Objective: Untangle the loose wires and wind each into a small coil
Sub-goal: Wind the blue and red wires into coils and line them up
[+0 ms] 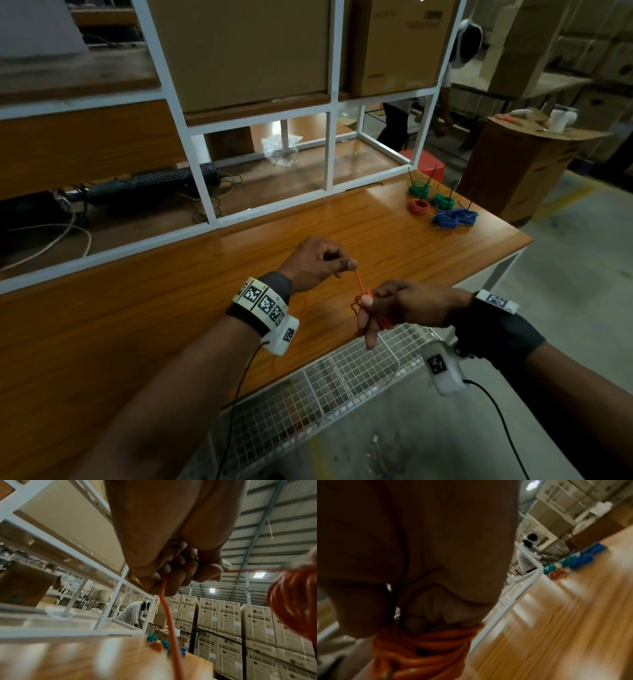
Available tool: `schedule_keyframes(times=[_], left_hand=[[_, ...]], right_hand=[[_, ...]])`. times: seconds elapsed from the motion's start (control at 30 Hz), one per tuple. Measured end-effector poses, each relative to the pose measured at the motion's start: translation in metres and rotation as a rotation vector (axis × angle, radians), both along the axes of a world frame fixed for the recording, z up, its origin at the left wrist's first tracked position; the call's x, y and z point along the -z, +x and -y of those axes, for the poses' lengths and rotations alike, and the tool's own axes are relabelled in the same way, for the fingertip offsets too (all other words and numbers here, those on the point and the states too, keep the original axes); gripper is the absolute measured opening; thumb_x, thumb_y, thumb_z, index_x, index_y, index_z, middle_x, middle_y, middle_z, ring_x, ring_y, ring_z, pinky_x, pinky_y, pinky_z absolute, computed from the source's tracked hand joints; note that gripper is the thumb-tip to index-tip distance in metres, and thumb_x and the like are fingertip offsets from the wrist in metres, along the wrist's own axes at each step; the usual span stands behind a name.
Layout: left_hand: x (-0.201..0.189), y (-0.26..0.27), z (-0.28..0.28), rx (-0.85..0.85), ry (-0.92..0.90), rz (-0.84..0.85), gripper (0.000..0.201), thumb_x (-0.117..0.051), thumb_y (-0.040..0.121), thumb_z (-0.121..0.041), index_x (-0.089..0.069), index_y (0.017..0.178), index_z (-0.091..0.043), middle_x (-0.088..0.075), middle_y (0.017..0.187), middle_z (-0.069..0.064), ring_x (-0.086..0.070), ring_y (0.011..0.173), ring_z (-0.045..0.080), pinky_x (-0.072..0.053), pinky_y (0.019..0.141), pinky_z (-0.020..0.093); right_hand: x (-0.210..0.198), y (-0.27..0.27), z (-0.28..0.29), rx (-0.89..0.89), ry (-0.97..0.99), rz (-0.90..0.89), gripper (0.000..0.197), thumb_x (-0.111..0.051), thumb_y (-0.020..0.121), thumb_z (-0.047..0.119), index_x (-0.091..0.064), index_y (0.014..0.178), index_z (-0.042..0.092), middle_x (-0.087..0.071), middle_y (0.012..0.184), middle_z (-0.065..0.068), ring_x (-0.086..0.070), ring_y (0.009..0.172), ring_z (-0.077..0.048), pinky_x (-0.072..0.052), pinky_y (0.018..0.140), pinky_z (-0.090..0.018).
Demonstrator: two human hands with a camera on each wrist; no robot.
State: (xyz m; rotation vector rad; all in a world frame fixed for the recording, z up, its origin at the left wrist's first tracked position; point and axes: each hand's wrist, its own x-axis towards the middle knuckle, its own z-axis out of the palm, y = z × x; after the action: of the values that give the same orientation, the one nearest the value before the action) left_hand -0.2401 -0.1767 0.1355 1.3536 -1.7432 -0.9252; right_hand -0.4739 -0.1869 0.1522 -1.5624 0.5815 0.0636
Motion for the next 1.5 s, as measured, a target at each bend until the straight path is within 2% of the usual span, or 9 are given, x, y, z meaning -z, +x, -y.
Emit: schedule_keyframes(times=[0.1, 0.3, 0.47, 0.57, 0.67, 1.0, 1.2, 1.37, 1.5], left_hand=[[0.010, -0.015, -0.004, -0.044, 0.031, -0.256, 0.013, -0.071, 0.092, -0.023, -0.075, 0.083, -0.015, -0.065, 0.068, 0.002, -0.054, 0.057, 0.016, -0.041, 0.049, 0.024], [0.023, -0.056, -0.013, -0.136, 0.158, -0.448, 0.032, -0.060, 0.098, -0.014, -0.071, 0.070, -0.023, -0.061, 0.064, 0.005, -0.046, 0.050, 0.014, -0.033, 0.048, 0.023], [0.031, -0.053, -0.024, -0.071, 0.158, -0.265, 0.024, -0.060, 0.100, -0.020, -0.077, 0.094, -0.003, -0.064, 0.068, 0.005, -0.052, 0.053, 0.004, -0.044, 0.055, 0.021], [0.031, -0.042, -0.022, -0.118, 0.138, -0.163, 0.021, -0.069, 0.094, -0.036, -0.080, 0.093, -0.018, -0.066, 0.064, -0.004, -0.055, 0.060, 0.010, -0.045, 0.065, 0.031], [0.020, -0.028, -0.018, -0.119, 0.097, -0.020, 0.019, -0.070, 0.091, -0.042, -0.078, 0.089, -0.024, -0.072, 0.070, -0.002, -0.062, 0.063, 0.008, -0.049, 0.066, 0.029], [-0.003, -0.017, -0.010, 0.023, -0.021, -0.031, 0.011, -0.076, 0.086, -0.018, -0.077, 0.092, -0.009, -0.075, 0.084, 0.004, -0.071, 0.077, 0.018, -0.060, 0.075, 0.032], [0.002, -0.022, -0.007, -0.040, -0.033, -0.249, 0.015, -0.076, 0.085, -0.008, -0.076, 0.090, 0.007, -0.073, 0.080, 0.015, -0.066, 0.066, 0.020, -0.056, 0.060, 0.027], [0.022, -0.036, -0.006, -0.139, 0.120, -0.369, 0.015, -0.060, 0.098, -0.005, -0.073, 0.099, -0.001, -0.063, 0.072, 0.016, -0.047, 0.052, 0.019, -0.036, 0.046, 0.024], [0.041, -0.047, -0.010, -0.093, 0.280, -0.361, 0.019, -0.057, 0.102, -0.016, -0.074, 0.110, -0.011, -0.061, 0.072, 0.009, -0.042, 0.048, 0.012, -0.033, 0.045, 0.023]], right_hand=[[-0.001, -0.001, 0.006, -0.020, 0.302, 0.307, 0.038, -0.045, 0.106, 0.030, -0.066, 0.106, -0.002, -0.075, 0.097, -0.017, -0.057, 0.118, -0.043, -0.037, 0.115, -0.056], [-0.014, 0.017, 0.009, 0.500, 0.744, 0.806, 0.038, -0.044, 0.108, 0.030, -0.064, 0.110, -0.002, -0.064, 0.129, -0.030, -0.070, 0.115, -0.028, -0.054, 0.103, -0.035], [-0.013, 0.017, 0.027, 0.906, -0.047, 0.547, 0.039, -0.036, 0.111, 0.035, -0.059, 0.120, 0.004, -0.076, 0.118, -0.011, -0.069, 0.114, -0.015, -0.049, 0.103, -0.036], [-0.004, 0.009, 0.034, 0.745, -0.707, 0.028, 0.032, -0.041, 0.110, 0.035, -0.066, 0.107, 0.015, -0.076, 0.102, 0.005, -0.067, 0.090, 0.001, -0.052, 0.087, -0.035], [0.004, 0.001, 0.034, 0.398, -0.825, -0.277, 0.032, -0.042, 0.110, 0.037, -0.067, 0.099, 0.021, -0.075, 0.098, 0.007, -0.069, 0.093, -0.008, -0.056, 0.093, -0.044], [-0.008, -0.001, 0.014, -0.057, -0.270, -0.257, 0.048, -0.044, 0.110, 0.040, -0.069, 0.109, -0.001, -0.079, 0.099, -0.014, -0.067, 0.086, -0.005, -0.047, 0.085, -0.020], [0.001, -0.006, 0.022, -0.069, 0.240, 0.169, 0.034, -0.051, 0.106, 0.029, -0.065, 0.101, -0.002, -0.076, 0.095, -0.017, -0.051, 0.122, -0.050, -0.019, 0.122, -0.067], [0.001, 0.003, 0.032, 0.238, 0.660, 0.709, 0.032, -0.061, 0.102, 0.026, -0.063, 0.110, -0.005, -0.066, 0.118, -0.031, -0.072, 0.103, -0.027, -0.057, 0.100, -0.037], [0.007, 0.014, 0.042, 0.702, 0.376, 0.782, 0.039, -0.041, 0.109, 0.033, -0.061, 0.119, 0.001, -0.068, 0.129, -0.023, -0.065, 0.123, -0.027, -0.052, 0.106, -0.036]])
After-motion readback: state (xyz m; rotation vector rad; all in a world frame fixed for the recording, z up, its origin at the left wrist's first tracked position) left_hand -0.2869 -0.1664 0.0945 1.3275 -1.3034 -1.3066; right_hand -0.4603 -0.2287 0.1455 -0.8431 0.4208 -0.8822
